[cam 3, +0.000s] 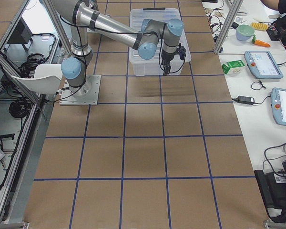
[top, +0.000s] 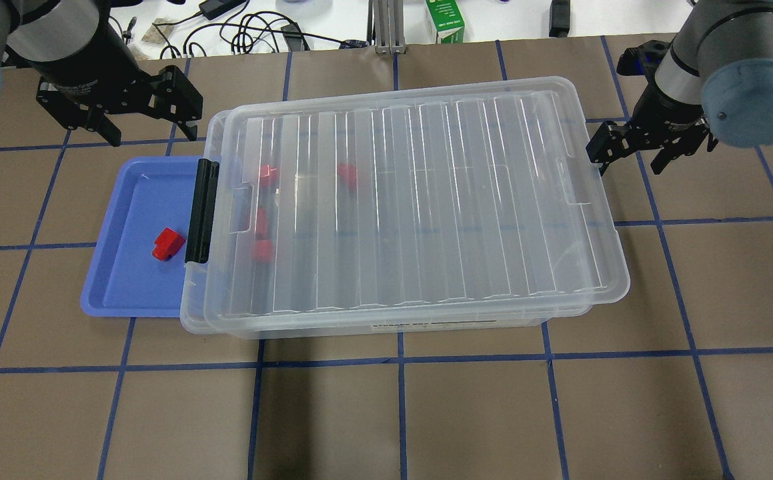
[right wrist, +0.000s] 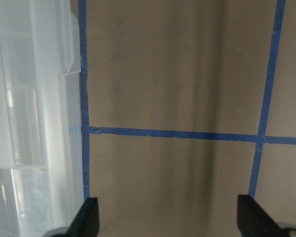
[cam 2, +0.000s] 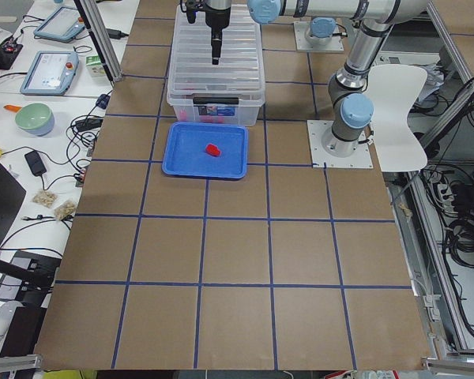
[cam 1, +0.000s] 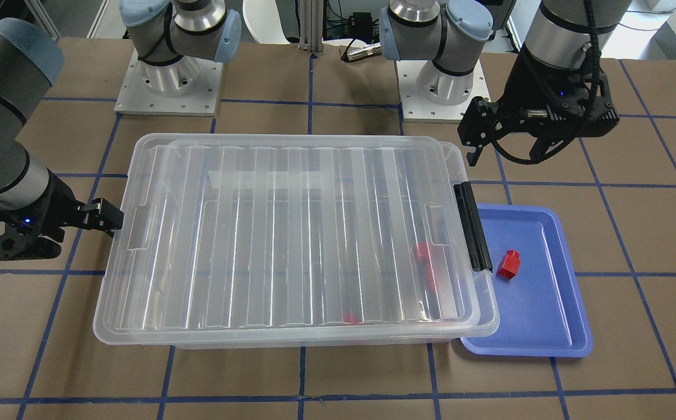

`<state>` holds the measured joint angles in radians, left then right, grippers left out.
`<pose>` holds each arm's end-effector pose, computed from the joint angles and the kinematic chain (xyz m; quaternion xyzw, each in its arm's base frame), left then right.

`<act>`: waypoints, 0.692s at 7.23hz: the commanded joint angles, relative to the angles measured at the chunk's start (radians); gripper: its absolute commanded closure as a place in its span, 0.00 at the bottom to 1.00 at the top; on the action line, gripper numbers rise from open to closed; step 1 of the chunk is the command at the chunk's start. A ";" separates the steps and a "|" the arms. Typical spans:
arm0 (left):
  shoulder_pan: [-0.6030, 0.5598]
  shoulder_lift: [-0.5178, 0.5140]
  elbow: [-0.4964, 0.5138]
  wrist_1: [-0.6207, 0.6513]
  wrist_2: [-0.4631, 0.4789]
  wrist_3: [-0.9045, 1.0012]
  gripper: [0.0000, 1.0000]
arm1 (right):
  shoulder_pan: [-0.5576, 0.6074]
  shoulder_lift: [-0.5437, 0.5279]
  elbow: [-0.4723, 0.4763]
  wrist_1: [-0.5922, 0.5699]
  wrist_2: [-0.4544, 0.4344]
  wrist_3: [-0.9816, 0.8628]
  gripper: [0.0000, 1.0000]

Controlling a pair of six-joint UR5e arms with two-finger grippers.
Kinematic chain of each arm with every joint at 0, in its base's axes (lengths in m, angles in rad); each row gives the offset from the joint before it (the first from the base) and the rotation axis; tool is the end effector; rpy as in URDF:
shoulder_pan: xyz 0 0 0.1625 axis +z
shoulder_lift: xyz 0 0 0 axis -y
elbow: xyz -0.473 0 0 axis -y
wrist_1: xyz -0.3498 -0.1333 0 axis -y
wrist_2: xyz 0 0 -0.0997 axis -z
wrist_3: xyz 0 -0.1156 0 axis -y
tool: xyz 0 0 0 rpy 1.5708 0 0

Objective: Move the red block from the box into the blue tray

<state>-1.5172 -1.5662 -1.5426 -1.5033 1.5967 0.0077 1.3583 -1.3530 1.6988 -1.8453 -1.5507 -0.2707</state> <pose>-0.1056 -0.4645 0.5420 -0.0236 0.9984 -0.0497 0.0145 0.0224 -0.5394 0.3834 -0.0287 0.9989 0.0322 0.0183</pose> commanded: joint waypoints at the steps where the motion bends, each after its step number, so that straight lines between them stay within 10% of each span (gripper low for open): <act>1: -0.001 0.000 -0.001 0.000 0.002 0.000 0.00 | 0.022 0.002 -0.001 0.000 0.000 0.001 0.00; 5: -0.001 0.000 -0.002 0.000 0.000 0.000 0.00 | -0.007 -0.006 -0.080 -0.081 -0.017 -0.025 0.00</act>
<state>-1.5182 -1.5662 -1.5444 -1.5033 1.5979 0.0077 1.3620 -1.3497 1.6584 -1.9146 -1.5638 -0.2925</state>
